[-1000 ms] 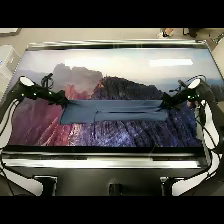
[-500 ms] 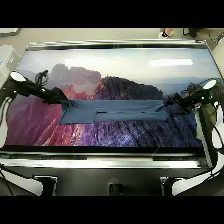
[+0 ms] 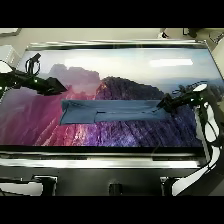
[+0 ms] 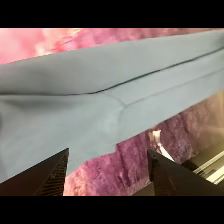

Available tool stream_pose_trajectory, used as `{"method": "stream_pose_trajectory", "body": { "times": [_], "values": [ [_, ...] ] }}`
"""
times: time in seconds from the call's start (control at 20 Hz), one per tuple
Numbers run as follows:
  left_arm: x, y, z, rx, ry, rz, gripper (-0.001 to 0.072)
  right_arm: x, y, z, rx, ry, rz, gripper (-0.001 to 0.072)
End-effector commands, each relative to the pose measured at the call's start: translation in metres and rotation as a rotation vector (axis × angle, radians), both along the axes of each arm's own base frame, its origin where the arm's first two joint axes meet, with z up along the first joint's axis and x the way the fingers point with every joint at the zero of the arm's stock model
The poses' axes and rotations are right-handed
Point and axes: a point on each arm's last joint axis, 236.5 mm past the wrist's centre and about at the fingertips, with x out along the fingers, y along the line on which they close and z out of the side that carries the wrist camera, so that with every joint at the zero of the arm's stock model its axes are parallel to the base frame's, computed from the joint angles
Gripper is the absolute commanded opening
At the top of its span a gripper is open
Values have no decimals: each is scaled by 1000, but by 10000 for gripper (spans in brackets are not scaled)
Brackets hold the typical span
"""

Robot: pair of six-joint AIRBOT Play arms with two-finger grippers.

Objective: Fold the clothes and pants, and hang the long-sleeved shirts on hangers.

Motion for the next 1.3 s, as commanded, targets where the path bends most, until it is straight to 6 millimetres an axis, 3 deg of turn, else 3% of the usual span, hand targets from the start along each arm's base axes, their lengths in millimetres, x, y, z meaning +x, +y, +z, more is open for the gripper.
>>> {"method": "stream_pose_trajectory", "body": {
  "times": [0.0, 0.1, 0.25, 0.35, 0.5, 0.65, 0.8, 0.95, 1.05, 1.15, 1.25],
  "values": [
    [1, -30, 8, -7, -48, -34, 482, 8, 16, 9, 24, -46, 20, 40],
    [11, -58, -1, -10, -91, -36, 105, 14, 25, 43, 37, -139, 62, 38],
    [20, -123, -33, -11, -158, -40, 22, 11, 47, 108, 15, -268, 130, 38],
    [10, -168, -73, -17, -88, -36, 22, 6, 64, 158, -8, -375, 166, 38],
    [-9, -221, -132, -45, 67, 2, 22, -15, 93, 224, -17, -495, 208, 39],
    [-27, -276, -160, -154, 167, 50, 21, -38, 115, 275, -16, -586, 217, 39],
    [-52, -339, -169, -291, 266, 119, 21, -56, 132, 304, -6, -637, 229, 39],
    [-63, -404, -159, -460, 339, 271, 20, -66, 148, 306, 8, -626, 257, 40],
    [-68, -437, -153, -526, 364, 302, 20, -66, 153, 302, -4, -614, 257, 40],
    [-68, -447, -155, -541, 375, 274, 20, -60, 151, 303, -8, -618, 225, 40],
    [-62, -429, -153, -521, 324, 142, 18, -49, 151, 308, -4, -655, 190, 40]
  ]
}}
